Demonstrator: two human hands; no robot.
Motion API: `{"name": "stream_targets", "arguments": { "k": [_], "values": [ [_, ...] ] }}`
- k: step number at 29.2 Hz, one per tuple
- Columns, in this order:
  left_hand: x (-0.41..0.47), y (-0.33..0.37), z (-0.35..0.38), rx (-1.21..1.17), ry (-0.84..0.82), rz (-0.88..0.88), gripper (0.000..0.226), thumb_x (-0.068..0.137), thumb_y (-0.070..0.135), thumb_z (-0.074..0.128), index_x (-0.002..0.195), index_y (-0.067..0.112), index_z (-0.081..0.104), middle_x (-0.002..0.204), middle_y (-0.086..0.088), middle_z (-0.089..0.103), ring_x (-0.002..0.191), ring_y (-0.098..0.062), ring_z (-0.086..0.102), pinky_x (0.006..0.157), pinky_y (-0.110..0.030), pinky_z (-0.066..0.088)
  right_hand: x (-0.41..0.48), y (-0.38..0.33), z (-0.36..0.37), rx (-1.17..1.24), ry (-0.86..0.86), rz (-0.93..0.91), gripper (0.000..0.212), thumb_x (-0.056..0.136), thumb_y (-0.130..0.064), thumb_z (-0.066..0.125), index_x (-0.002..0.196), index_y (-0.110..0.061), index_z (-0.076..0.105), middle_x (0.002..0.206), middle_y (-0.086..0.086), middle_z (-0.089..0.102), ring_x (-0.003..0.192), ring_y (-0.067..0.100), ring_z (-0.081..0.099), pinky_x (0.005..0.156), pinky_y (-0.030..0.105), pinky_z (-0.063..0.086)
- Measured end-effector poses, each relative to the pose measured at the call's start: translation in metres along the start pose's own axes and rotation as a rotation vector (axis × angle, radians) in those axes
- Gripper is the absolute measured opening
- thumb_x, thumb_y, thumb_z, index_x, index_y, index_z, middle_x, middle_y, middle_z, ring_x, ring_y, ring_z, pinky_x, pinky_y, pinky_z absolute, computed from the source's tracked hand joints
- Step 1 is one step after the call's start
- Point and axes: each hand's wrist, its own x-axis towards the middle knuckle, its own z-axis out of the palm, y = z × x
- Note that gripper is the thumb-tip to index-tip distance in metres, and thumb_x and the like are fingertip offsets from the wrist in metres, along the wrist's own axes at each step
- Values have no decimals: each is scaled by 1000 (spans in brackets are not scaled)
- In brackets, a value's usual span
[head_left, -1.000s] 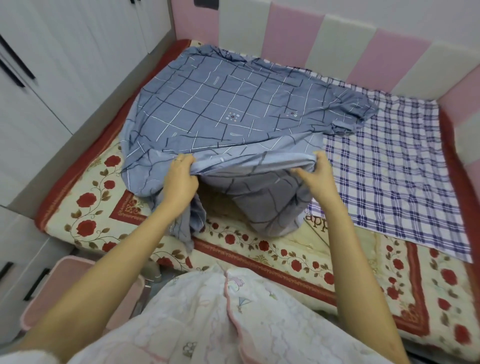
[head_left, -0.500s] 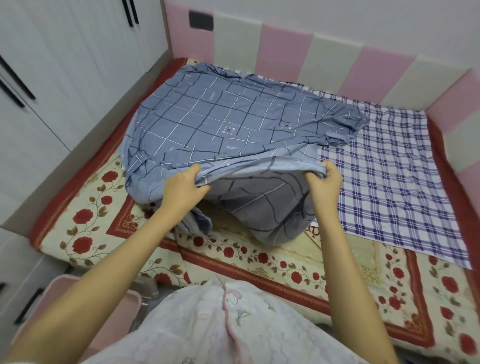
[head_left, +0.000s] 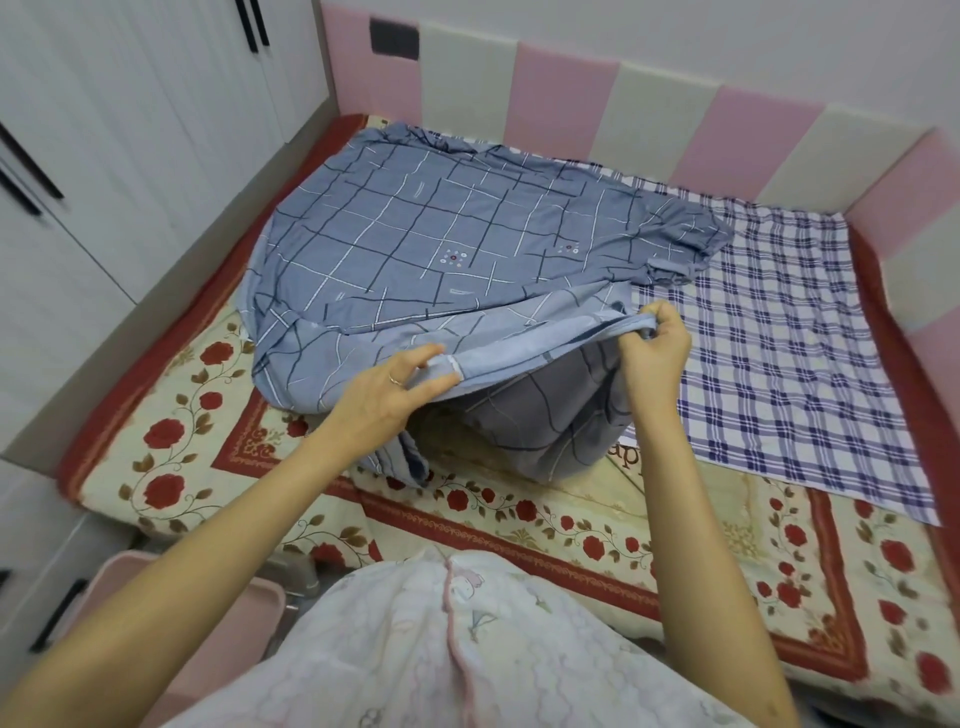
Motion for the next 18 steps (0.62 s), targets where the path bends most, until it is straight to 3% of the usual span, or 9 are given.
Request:
{"name": "stream_targets", "arguments": {
  "k": [5,7,10,12,14,18],
  "values": [
    [-7,12,0,-31,-49,48,91,56,-23,61,132,24,44,134,-14,30,104,-30,53,47,-30,50,2,3,1,-26,-13,20,39,74,16,39,64,-20,27,62,-1,28,49,0,23,49,17,21],
    [-8,15,3,-46,-135,10,94,53,-22,64,133,22,43,140,-15,28,97,-33,60,46,-30,49,1,4,2,-25,-27,35,39,75,15,40,63,-20,28,61,-1,29,49,0,25,49,17,21],
    [-9,19,9,-50,-192,-90,95,53,-21,69,135,15,38,145,-18,34,69,-28,62,42,-28,49,-4,2,4,-10,-48,2,31,72,7,40,63,-21,29,61,-2,30,48,-2,28,48,14,23],
    [-11,24,11,-63,-102,-124,84,54,-21,71,130,7,49,134,-17,52,64,-25,63,45,-26,48,-6,0,4,6,-61,-13,23,68,0,39,63,-20,30,61,-3,30,49,-3,28,48,13,23],
    [-16,29,13,-88,33,-127,64,61,-18,71,121,3,61,122,-14,63,73,-23,67,53,-24,52,-6,0,3,14,-70,-23,19,64,-2,38,62,-19,30,61,-3,30,49,-3,27,49,14,22],
    [-25,34,20,-96,210,-187,37,80,-4,61,114,6,66,115,-8,67,94,-18,66,82,-29,52,-5,2,3,24,-114,-18,21,65,-1,40,63,-19,30,61,-3,29,51,-2,25,50,15,21]
  ]
}}
